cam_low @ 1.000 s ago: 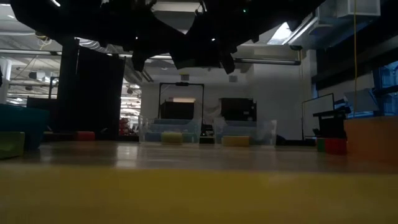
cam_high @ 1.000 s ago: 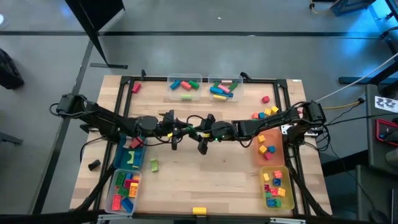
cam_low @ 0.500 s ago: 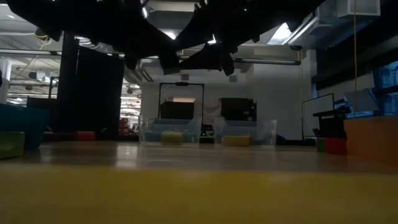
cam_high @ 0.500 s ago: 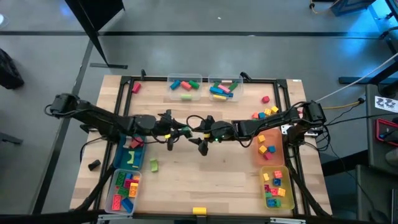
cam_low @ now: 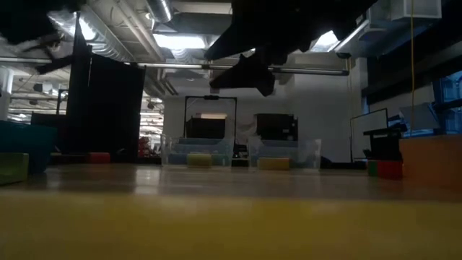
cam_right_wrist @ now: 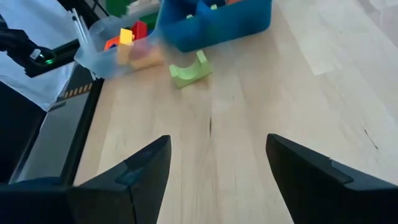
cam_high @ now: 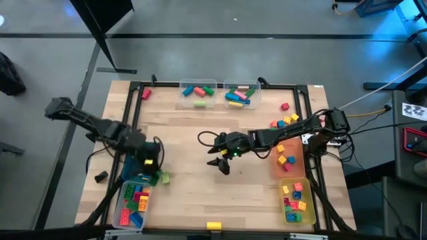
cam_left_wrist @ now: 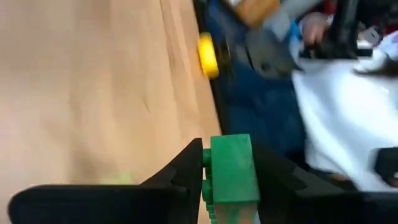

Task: Sort blocks by size
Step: Put the green game piece into the bottom left transparent bin, then put the light green block into the blue bin

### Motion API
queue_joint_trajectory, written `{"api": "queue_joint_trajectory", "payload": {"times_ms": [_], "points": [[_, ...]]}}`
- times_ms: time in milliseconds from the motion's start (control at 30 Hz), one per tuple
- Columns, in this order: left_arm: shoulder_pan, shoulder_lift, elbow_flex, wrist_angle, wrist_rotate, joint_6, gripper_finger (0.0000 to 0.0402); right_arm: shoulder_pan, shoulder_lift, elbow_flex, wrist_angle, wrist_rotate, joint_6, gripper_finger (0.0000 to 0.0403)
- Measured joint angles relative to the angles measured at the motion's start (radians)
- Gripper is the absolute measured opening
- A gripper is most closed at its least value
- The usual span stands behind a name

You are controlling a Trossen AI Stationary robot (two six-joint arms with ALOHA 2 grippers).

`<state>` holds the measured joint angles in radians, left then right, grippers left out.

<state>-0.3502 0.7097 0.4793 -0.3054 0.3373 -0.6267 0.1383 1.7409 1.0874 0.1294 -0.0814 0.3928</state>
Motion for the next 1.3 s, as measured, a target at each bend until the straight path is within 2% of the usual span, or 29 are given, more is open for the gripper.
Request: {"api": "queue_joint_trajectory", "payload": {"times_ms": [267,500,767,1000,1167,1300], "points": [[-0.253,0.005,0.0,-0.181,0.068,-0.569,0.0091,0.0,0.0,0.0,-0.004,0.0,0.0,0.0264],[-0.36,0.008,0.0,-0.355,0.068,-0.904,0.0113,0.0,0.0,0.0,-0.007,0.001,0.0,0.0264],[-0.391,0.008,0.0,-0.395,0.046,-0.873,0.0117,0.0,0.0,0.0,-0.007,0.001,-0.001,0.0264],[-0.381,0.008,-0.001,-0.389,-0.059,-0.801,0.0118,0.0,0.0,0.0,-0.006,0.001,-0.001,0.0264],[-0.368,0.006,-0.001,-0.314,-0.055,-0.825,0.0118,0.0,0.0,0.0,-0.006,0.002,-0.002,0.0264],[-0.369,-0.001,-0.001,-0.217,-0.02,-0.779,0.0118,0.0,0.0,0.0,-0.006,0.002,-0.002,0.0264]]}}
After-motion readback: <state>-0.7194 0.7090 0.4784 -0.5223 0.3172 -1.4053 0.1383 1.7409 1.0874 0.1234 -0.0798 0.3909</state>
